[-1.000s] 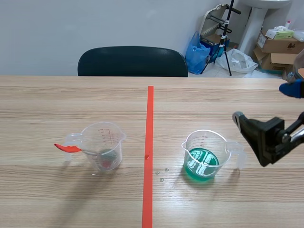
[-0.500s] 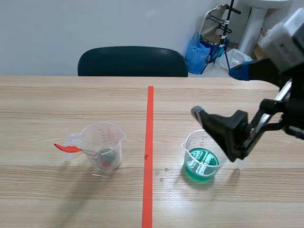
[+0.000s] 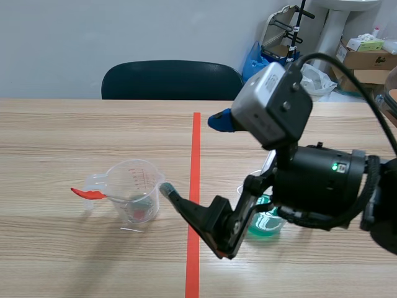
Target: Do the redox reaction experiment
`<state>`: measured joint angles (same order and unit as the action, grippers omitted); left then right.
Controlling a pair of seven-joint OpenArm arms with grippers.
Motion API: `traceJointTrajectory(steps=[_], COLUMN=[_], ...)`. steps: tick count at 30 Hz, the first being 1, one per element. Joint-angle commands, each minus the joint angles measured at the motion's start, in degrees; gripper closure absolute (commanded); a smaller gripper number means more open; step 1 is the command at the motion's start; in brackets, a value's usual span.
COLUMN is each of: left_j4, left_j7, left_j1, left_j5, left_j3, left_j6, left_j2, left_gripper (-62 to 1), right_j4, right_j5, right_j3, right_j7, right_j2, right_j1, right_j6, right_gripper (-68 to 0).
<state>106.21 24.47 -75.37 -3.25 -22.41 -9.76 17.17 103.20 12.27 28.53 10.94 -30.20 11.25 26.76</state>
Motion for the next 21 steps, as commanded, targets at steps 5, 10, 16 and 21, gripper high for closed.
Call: traceJointTrajectory(steps=[5,10,16,21], left_j4=[0.2,0.2,0.2,0.2], left_j7=[0.6,1.2,1.3,1.3], left_j1=[-0.1,-0.1,-0.1,-0.1], left_j5=[-0.3,-0.3,-0.3,-0.3], left_j3=[-0.1,-0.1,-0.1,-0.1], left_j6=[-0.5,-0.7,-0.7,-0.7], left_j2=[-1.2,-1.2,-1.1,-1.1], left_gripper=[-62.3,-62.3,-62.3,-62.3], right_j4=[-5.4,-12.2,-20.8,-27.6], right_j5=[-3.4,-6.6,-8.3,-12.3], right_j3=[5.8,10.4,14.0,16.9], right_j7=[8.6,15.2,19.8,25.6], right_j2=[0.8,3.8,8.3,11.7], right_j1=[-4.9,-7.9,-11.3,-13.9], right_j6=[-3.7,-4.9,-5.5,-7.9], right_gripper=[-67.9,-67.9,-67.9,-67.9])
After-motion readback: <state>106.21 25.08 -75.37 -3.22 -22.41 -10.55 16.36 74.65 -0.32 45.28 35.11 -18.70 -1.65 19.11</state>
